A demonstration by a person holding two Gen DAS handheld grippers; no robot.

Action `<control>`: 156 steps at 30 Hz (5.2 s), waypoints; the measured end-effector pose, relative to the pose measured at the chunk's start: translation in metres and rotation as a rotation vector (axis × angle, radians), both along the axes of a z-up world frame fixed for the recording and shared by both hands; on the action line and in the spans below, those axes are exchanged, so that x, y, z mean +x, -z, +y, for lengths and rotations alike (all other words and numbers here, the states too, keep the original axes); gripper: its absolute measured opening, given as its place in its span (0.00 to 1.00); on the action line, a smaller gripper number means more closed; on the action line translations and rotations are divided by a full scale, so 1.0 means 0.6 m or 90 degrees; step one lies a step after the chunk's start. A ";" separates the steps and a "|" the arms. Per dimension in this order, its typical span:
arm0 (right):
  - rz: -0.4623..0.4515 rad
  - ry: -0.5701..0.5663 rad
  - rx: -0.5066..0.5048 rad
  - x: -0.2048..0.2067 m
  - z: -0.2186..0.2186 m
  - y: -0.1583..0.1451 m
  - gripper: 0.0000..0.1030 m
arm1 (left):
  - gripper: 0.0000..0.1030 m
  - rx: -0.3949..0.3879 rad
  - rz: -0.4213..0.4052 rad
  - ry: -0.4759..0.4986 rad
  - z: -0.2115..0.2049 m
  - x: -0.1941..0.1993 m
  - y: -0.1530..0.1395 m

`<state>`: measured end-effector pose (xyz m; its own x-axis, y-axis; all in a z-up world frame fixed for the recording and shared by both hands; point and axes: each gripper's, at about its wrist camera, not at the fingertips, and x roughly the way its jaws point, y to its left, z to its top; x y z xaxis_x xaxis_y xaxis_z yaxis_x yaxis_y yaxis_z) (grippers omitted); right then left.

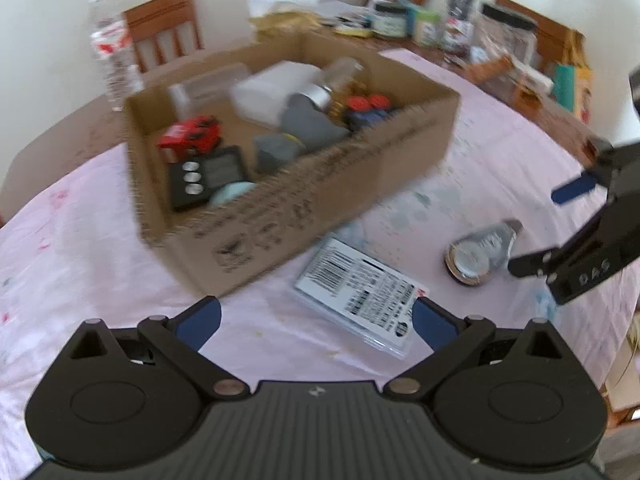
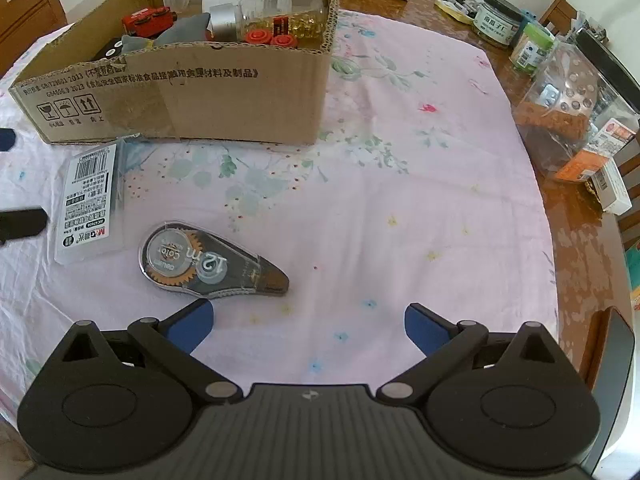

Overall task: Organize rigid objects
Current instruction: 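Grasp the white barcode card pack with left tool while right tool nudges the tape roller, then close the right tool around the correction tape roller, then carry the tape roller into the box and open right tool while left tool holds the pack, then lower the barcode card pack into the box and open the left tool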

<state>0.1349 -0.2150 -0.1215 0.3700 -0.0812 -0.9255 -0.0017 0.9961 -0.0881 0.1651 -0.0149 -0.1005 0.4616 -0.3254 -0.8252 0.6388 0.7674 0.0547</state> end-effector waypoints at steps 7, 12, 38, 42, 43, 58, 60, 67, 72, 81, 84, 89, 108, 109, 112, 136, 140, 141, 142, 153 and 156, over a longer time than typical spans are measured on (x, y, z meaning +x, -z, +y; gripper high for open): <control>0.003 0.000 0.014 -0.015 0.006 0.000 1.00 | 0.99 0.036 0.012 0.080 -0.024 0.001 0.035; 0.004 0.013 0.023 -0.023 0.005 -0.001 1.00 | 1.00 0.013 0.029 0.105 -0.026 0.012 0.040; -0.041 0.033 0.038 -0.039 0.011 0.004 1.00 | 0.88 0.000 0.053 0.019 -0.021 0.023 0.039; -0.060 0.032 0.037 -0.047 0.012 0.004 1.00 | 0.88 0.001 0.058 -0.054 0.008 0.023 0.039; -0.064 0.032 0.037 -0.049 0.012 0.004 1.00 | 0.88 0.000 0.060 -0.072 0.016 0.023 0.039; -0.069 0.005 0.046 -0.023 0.080 0.007 1.00 | 0.88 0.001 0.050 -0.108 0.043 0.017 0.039; -0.076 0.005 0.046 -0.018 0.088 0.008 1.00 | 0.88 0.001 0.051 -0.107 0.042 0.018 0.039; -0.096 0.011 0.044 0.000 0.100 0.013 0.98 | 0.88 0.003 0.051 -0.099 0.039 0.023 0.040; -0.103 0.017 0.040 0.005 0.096 0.013 0.92 | 0.88 0.001 0.049 -0.095 0.037 0.026 0.041; -0.089 0.009 0.051 0.005 0.094 0.006 0.90 | 0.86 0.002 0.065 -0.075 0.038 0.026 0.036; -0.087 -0.004 0.050 0.004 0.092 -0.004 0.90 | 0.86 0.003 0.068 -0.057 0.039 0.025 0.029; -0.089 -0.030 0.046 0.007 0.084 -0.029 0.90 | 0.86 0.006 0.067 -0.032 0.042 0.024 0.011; -0.218 -0.109 0.081 0.121 0.079 -0.168 0.90 | 0.86 -0.041 0.029 -0.033 0.069 0.025 -0.121; -0.216 -0.114 0.083 0.133 0.082 -0.163 0.90 | 0.86 -0.043 0.025 -0.040 0.071 0.028 -0.125; -0.206 -0.119 0.083 0.159 0.088 -0.145 0.90 | 0.86 -0.052 0.018 -0.066 0.077 0.040 -0.137; -0.185 -0.107 0.111 0.130 0.065 -0.141 1.00 | 0.86 -0.056 -0.033 -0.076 0.007 0.168 -0.145; -0.198 -0.086 0.107 0.114 0.047 -0.153 1.00 | 0.86 -0.053 -0.036 -0.064 -0.023 0.199 -0.132; -0.200 -0.082 0.107 0.112 0.043 -0.155 1.00 | 0.86 -0.049 -0.036 -0.062 -0.031 0.206 -0.127; -0.201 -0.077 0.108 0.109 0.039 -0.157 1.00 | 0.86 -0.045 -0.037 -0.061 -0.037 0.212 -0.122; -0.201 -0.051 0.109 0.097 0.018 -0.158 1.00 | 0.96 -0.002 -0.084 -0.077 -0.073 0.250 -0.093; -0.201 -0.054 0.109 0.096 0.017 -0.157 1.00 | 0.97 0.001 -0.122 -0.092 -0.069 0.241 -0.100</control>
<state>0.1925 -0.2046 -0.0271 0.6380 0.1076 -0.7625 -0.0835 0.9940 0.0703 0.3096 -0.0561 -0.0406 0.6515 -0.2427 -0.7188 0.4999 0.8500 0.1661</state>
